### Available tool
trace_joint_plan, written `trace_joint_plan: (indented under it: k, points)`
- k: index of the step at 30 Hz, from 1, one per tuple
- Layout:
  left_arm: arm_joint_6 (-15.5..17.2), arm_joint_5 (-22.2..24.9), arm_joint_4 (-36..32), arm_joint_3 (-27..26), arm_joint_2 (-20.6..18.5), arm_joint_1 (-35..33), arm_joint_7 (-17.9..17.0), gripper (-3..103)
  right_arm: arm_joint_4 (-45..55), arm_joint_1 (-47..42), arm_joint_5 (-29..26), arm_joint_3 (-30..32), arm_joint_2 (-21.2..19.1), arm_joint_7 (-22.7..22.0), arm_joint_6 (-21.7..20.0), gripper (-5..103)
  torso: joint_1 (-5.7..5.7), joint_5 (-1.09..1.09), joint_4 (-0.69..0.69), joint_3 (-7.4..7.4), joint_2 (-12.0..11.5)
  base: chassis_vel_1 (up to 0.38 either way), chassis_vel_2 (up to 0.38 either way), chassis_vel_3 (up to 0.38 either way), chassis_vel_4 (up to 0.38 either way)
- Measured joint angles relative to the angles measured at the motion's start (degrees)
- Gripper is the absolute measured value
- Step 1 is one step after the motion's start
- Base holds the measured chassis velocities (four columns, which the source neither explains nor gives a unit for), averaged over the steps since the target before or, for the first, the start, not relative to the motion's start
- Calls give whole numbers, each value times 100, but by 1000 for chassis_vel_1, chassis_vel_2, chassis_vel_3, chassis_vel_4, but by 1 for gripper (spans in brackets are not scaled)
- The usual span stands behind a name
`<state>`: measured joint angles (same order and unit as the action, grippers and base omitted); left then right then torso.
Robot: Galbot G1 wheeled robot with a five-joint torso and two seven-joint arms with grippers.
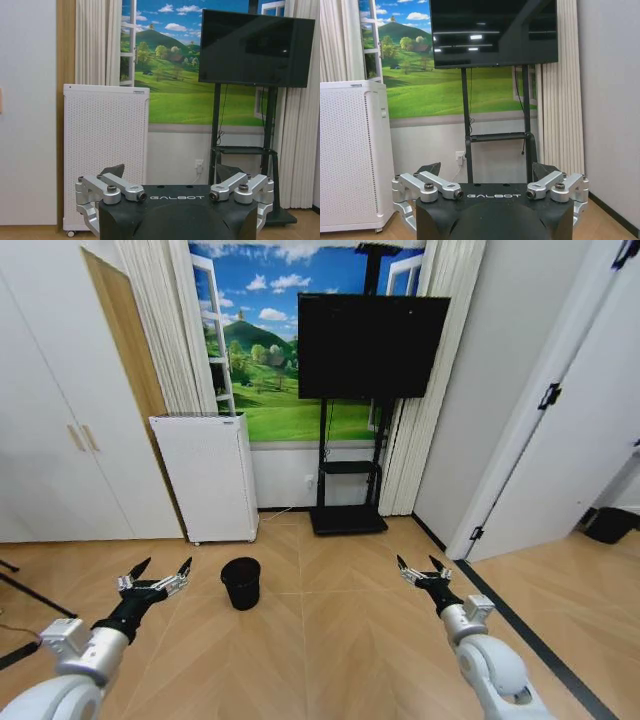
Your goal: Pick up the trash bin and place the garbage on the floor into it.
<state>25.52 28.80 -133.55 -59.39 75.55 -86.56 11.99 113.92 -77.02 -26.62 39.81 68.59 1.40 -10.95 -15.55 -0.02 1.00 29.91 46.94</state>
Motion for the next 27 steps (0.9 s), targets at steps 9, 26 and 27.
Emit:
trace_joint_plan:
  k: [9, 26, 27]
  points:
    - [-19, -14, -6, 0, 56, -22, -12, 100, -10, 9, 4, -34, -3, 12, 26, 100, 0, 4, 2, 0, -4, 118, -128, -136, 128]
    - [-63, 11, -101, 45, 62, -20, -175, 100, 231, -75, -34, 16, -40, -9, 5, 100, 0, 1, 0, -2, -8, -22, 17, 22, -12]
    - [-57, 13, -120, 36, 53, -31, -175, 100, 244, -106, -33, 30, -22, -9, 9, 100, 0, 1, 0, -2, -8, 0, 0, 0, 0]
